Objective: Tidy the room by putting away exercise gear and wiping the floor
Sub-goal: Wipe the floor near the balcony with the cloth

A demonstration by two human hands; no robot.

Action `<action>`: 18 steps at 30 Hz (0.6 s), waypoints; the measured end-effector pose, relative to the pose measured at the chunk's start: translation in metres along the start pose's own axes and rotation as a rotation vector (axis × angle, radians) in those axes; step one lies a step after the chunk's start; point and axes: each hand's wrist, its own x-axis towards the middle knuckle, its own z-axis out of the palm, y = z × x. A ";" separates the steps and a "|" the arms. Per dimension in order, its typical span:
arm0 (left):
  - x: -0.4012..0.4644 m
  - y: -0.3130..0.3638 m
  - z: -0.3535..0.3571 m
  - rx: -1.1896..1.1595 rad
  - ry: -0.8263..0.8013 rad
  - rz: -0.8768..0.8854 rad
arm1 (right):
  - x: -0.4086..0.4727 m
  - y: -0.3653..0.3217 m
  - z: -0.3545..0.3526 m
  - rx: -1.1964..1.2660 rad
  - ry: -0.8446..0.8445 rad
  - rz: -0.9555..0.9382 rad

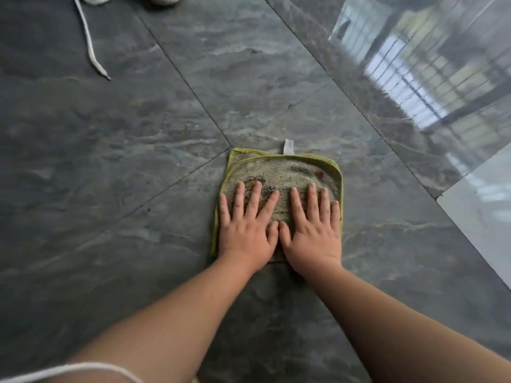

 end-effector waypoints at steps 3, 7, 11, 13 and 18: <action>-0.017 0.014 0.010 -0.019 0.011 -0.037 | -0.017 0.014 0.005 -0.025 -0.012 -0.034; -0.021 0.016 0.013 0.015 0.001 -0.007 | -0.030 0.022 0.009 -0.014 0.005 -0.079; -0.021 0.011 0.011 0.003 -0.017 0.029 | -0.028 0.031 0.006 0.070 0.049 -0.147; -0.028 0.004 0.012 -0.005 0.017 0.127 | -0.034 0.045 -0.002 0.139 0.144 -0.376; -0.051 -0.027 0.011 -0.094 0.120 0.586 | -0.060 0.096 -0.019 0.004 0.113 -0.824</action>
